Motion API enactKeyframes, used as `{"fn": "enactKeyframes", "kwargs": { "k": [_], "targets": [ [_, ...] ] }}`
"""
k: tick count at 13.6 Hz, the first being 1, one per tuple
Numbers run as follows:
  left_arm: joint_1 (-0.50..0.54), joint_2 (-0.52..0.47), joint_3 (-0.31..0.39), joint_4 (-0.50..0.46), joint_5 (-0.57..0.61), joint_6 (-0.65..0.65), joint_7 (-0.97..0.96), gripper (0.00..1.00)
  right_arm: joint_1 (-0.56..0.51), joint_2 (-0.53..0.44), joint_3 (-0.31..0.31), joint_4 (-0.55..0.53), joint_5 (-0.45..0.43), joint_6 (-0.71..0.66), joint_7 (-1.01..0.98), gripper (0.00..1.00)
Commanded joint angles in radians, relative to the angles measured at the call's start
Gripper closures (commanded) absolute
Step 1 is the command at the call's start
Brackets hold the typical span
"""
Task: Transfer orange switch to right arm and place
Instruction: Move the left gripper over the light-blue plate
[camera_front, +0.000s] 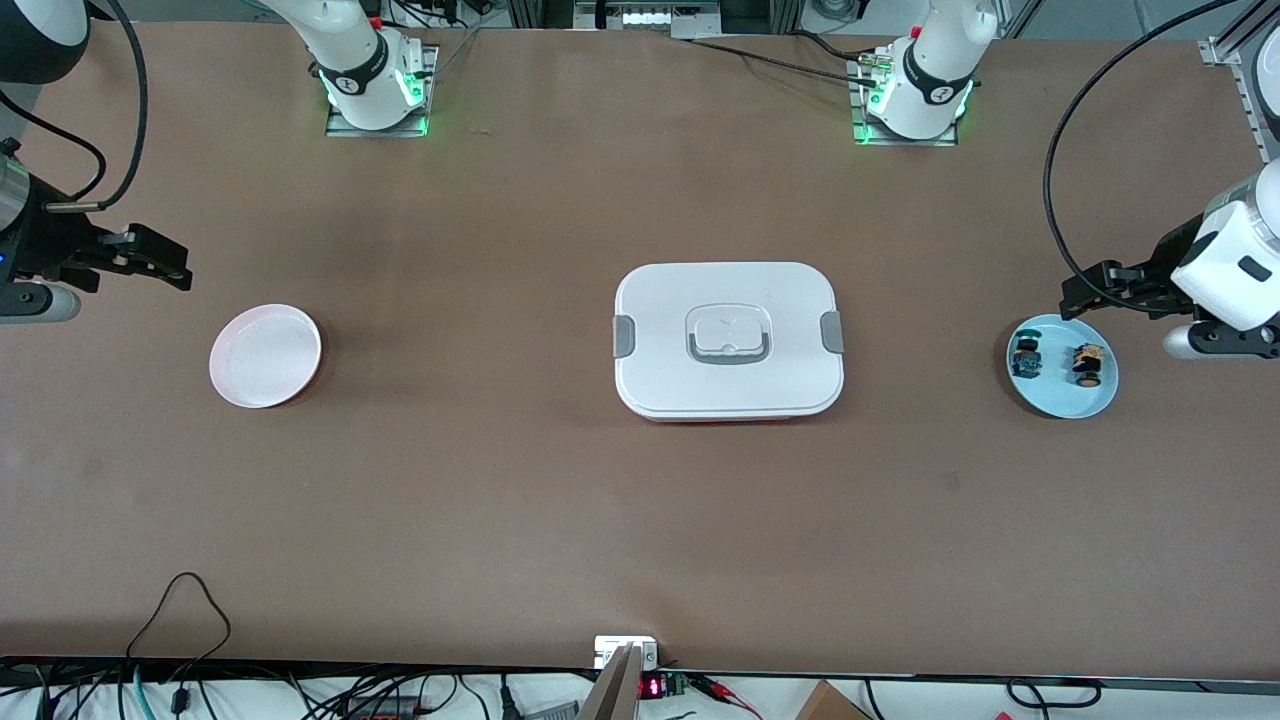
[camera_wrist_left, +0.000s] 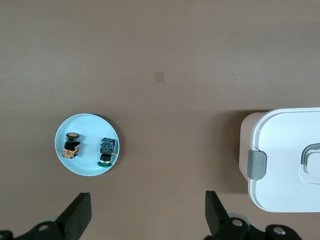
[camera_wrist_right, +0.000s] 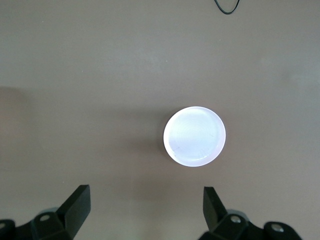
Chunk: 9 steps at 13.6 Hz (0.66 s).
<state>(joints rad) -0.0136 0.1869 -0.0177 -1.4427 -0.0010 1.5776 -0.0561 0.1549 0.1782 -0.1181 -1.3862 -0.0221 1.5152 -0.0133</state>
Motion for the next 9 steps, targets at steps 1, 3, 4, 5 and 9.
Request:
{"fn": "enactKeyframes", "kwargs": {
  "k": [1, 3, 4, 5, 9],
  "targets": [
    [0.001, 0.016, -0.001, 0.030, 0.001, -0.004, 0.006, 0.00, -0.009, -0.002, 0.003, -0.008, -0.001, 0.002, -0.011, 0.00],
    [-0.011, 0.016, -0.001, 0.033, 0.004, -0.005, -0.001, 0.00, -0.002, 0.004, 0.002, -0.005, -0.013, 0.010, -0.011, 0.00],
    [-0.017, 0.016, -0.010, 0.033, 0.013, -0.007, -0.008, 0.00, 0.000, 0.004, 0.002, -0.005, -0.013, 0.010, -0.010, 0.00],
    [-0.040, 0.016, -0.013, 0.033, 0.015, -0.010, -0.011, 0.00, -0.001, 0.004, 0.002, -0.005, -0.006, 0.010, -0.008, 0.00],
    [0.004, 0.014, 0.002, 0.028, -0.002, -0.007, -0.004, 0.00, 0.014, 0.004, 0.003, -0.005, -0.012, -0.004, -0.002, 0.00]
  ]
}}
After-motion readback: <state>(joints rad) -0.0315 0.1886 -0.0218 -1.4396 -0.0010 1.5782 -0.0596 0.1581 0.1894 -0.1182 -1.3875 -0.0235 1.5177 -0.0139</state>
